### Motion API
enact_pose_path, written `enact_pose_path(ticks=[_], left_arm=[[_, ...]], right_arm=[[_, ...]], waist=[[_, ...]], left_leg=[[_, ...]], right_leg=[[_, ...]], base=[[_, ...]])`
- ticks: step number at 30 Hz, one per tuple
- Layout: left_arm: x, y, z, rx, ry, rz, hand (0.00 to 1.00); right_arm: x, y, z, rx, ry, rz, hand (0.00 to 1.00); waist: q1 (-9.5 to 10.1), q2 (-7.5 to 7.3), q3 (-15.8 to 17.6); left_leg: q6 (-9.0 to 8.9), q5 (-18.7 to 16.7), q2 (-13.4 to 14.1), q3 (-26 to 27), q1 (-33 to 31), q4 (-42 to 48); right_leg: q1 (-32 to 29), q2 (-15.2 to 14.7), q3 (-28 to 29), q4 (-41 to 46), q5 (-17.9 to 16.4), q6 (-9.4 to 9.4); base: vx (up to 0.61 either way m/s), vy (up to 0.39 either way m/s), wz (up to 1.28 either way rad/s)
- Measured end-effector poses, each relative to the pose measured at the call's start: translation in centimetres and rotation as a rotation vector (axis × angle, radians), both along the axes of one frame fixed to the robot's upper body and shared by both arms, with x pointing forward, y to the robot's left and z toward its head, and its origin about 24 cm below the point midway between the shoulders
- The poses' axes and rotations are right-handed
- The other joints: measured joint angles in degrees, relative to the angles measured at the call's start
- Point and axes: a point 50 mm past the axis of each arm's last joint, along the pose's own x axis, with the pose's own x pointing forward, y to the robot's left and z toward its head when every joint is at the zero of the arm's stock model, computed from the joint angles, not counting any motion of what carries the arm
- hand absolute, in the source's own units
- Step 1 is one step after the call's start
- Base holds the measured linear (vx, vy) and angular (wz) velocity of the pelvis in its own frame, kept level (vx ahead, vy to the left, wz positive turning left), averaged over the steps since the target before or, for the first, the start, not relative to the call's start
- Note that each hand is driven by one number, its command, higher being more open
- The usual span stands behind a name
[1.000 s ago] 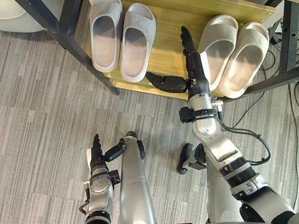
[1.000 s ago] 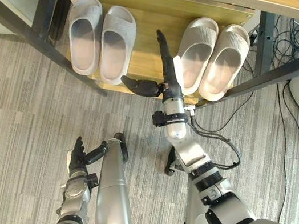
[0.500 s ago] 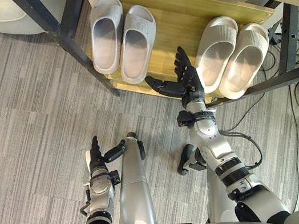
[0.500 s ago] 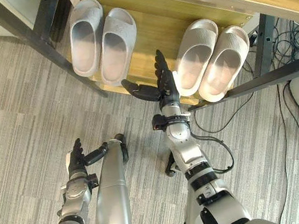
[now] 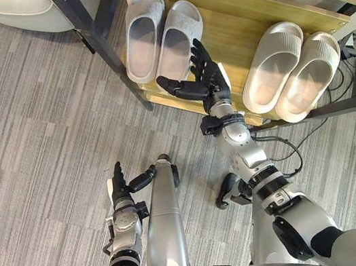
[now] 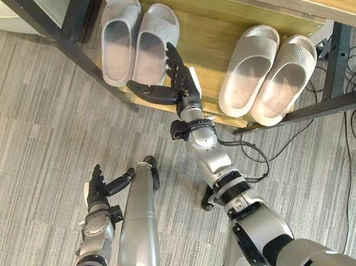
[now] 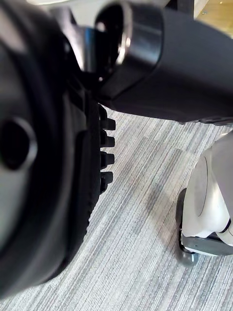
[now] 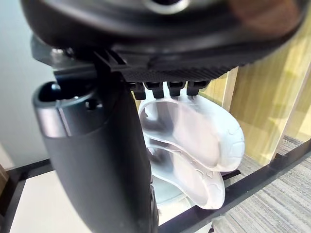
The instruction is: Organize the slippers on the shoe rack
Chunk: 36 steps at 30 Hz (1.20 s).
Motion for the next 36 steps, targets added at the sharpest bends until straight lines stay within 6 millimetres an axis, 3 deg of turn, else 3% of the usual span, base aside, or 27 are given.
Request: enact_pose_path(ticks=[9, 15, 21, 24, 31, 36], left_arm=[[-0.3, -0.4, -0.5, -0.013, 0.023, 0.000, 1.00], [-0.6, -0.3, -0.9, -0.014, 0.045, 0.002, 1.00], [-0.7, -0.2, -1.0, -0.005, 0.055, -0.009, 1.00], [-1.0, -0.3, -1.5, -0.010, 0.077, -0.027, 1.00], [-2.2, -1.2, -2.6, -0.006, 0.135, -0.087, 1.00], [-3.4, -2.2, -4.0, 0.049, 0.233, -0.207, 1.00]], right_arm=[[0.4, -0.9, -0.2, -0.033, 0.011, -0.022, 1.00], [0.6, -1.7, -0.3, -0.040, 0.013, -0.043, 1.00], [0.0, -2.3, -2.2, -0.049, 0.063, -0.050, 1.00], [-1.2, -2.9, -4.5, -0.056, 0.126, -0.062, 1.00], [-4.2, -3.0, -6.3, -0.078, 0.132, -0.046, 1.00], [-7.0, -2.4, -8.8, -0.207, 0.163, 0.025, 1.00]], waist=[[0.12, 1.19, -0.1], [0.09, 1.25, -0.1], [-0.54, 1.31, -0.1], [-1.03, 1.29, -0.2], [-3.14, 1.12, -0.3], [-5.00, -0.63, -2.4]], left_leg=[[0.18, -0.1, 0.1, 0.1, 0.8, 0.1], [0.21, -0.1, 0.5, 0.8, 2.5, -0.8], [0.28, 0.1, 1.5, 2.7, 7.5, -4.5], [0.31, 0.1, 1.8, 3.6, 11.0, -7.3], [0.57, 0.5, 1.9, 6.0, 20.3, -14.0], [0.48, 3.2, 1.6, 7.4, 27.1, -22.9]], right_leg=[[0.9, 0.0, 0.1, 0.0, 0.0, 0.13], [2.1, 0.3, 0.5, -1.0, 0.3, 0.21], [6.4, 1.1, 0.7, -5.3, 1.5, 0.64], [9.8, 1.8, 0.6, -8.9, 2.5, 1.17], [18.1, 3.0, 1.1, -17.4, 5.3, 2.55], [24.6, 4.8, 0.6, -27.7, 9.4, 3.14]], base=[[-0.04, 0.043, 0.00], [-0.02, 0.028, -0.04], [0.01, 0.035, -0.07], [0.06, 0.052, -0.07], [0.06, 0.048, -0.12], [0.07, 0.011, -0.08]])
